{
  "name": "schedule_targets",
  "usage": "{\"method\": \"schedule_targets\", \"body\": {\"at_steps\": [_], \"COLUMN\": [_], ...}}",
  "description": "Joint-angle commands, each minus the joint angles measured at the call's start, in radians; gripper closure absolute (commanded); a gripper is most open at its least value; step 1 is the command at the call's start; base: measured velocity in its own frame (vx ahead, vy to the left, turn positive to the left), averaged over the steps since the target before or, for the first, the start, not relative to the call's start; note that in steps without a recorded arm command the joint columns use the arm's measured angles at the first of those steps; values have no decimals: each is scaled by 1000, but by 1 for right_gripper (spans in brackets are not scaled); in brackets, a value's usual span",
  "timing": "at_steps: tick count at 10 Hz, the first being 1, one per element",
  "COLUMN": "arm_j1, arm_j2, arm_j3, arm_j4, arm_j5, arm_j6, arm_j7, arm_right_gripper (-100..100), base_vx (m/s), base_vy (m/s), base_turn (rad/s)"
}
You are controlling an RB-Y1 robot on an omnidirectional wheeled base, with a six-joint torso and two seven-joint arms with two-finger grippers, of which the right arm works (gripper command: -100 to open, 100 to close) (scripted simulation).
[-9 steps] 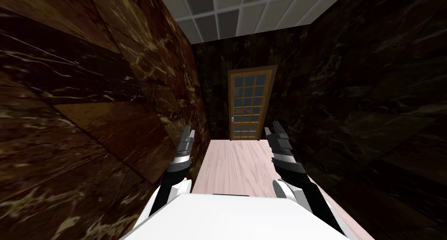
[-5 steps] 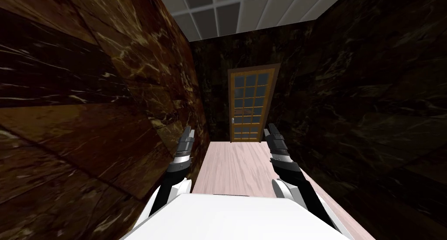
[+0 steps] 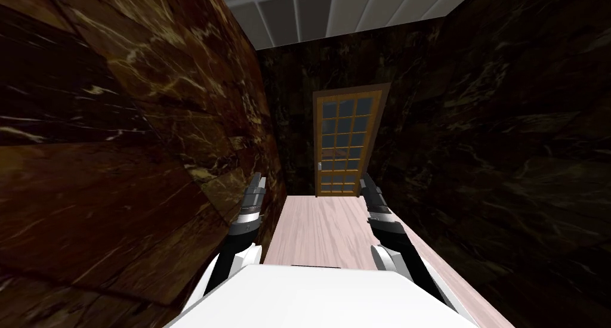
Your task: Pull the door open
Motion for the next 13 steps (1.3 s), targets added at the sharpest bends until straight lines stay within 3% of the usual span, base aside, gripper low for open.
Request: {"method": "schedule_targets", "body": {"at_steps": [1,13], "arm_j1": [-14,-97], "arm_j2": [-7,-42], "arm_j3": [-10,-79], "arm_j4": [29,291], "arm_j5": [9,93], "arm_j6": [-5,-88], "arm_j7": [21,188], "arm_right_gripper": [-100,-100], "base_vx": [123,103], "base_vy": [17,21], "base_turn": [-3,-2]}}
